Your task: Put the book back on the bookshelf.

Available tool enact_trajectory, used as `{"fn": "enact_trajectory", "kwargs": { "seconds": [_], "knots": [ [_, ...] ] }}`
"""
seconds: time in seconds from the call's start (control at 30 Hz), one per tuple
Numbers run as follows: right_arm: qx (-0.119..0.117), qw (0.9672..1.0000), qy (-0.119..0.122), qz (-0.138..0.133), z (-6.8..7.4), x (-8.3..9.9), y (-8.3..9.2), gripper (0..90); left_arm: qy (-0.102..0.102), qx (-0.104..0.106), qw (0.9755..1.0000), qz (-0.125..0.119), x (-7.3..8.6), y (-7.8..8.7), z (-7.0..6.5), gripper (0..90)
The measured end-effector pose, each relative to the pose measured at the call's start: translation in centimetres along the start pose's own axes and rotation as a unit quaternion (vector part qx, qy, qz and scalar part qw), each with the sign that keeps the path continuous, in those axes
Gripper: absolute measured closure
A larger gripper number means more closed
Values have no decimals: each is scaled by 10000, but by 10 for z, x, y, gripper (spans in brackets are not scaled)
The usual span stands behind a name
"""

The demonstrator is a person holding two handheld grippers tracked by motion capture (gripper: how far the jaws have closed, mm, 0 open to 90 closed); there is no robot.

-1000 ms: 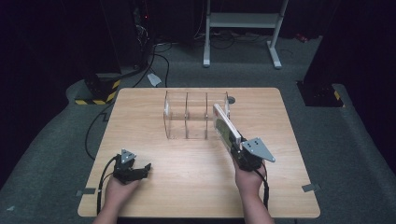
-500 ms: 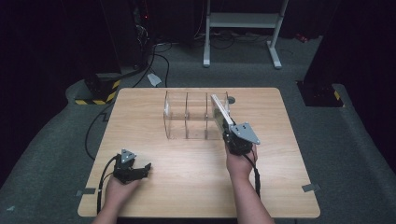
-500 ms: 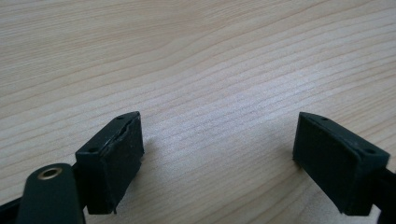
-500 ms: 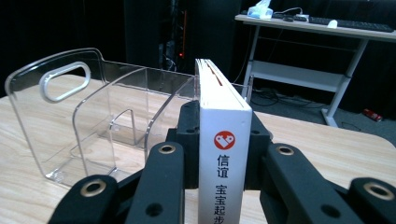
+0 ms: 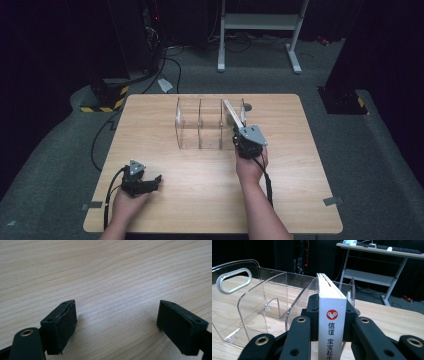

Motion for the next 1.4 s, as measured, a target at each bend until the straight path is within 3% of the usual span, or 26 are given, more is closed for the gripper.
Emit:
{"fn": "enact_trajectory", "kwargs": {
  "seconds": [0.43, 0.67, 1.0, 1.4],
  "knots": [
    [84, 9999, -80, 16, 3, 13, -3, 752, 19, 5, 10000, 1, 0, 0, 0, 164],
    [129, 9998, -108, -47, 3, 20, 4, 748, 17, 5, 10000, 3, 0, 0, 0, 164],
    [218, 9992, -326, 96, 1, 34, 18, 741, 2, -3, 10000, 5, 0, 0, 0, 164],
    [226, 9990, -308, 215, 5, 39, 27, 713, 0, 3, 10000, 15, 0, -1, 0, 162]
  ]
}}
Point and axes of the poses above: each handheld gripper's, and its own axes: y roughly backward along the jaws, x roughly out of its underside, z roughly to its left, the point moved 6 cm from there along -y, roughly forward along the jaws, and after that the axes turned 9 degrees about -z, right-handed, at the moved point
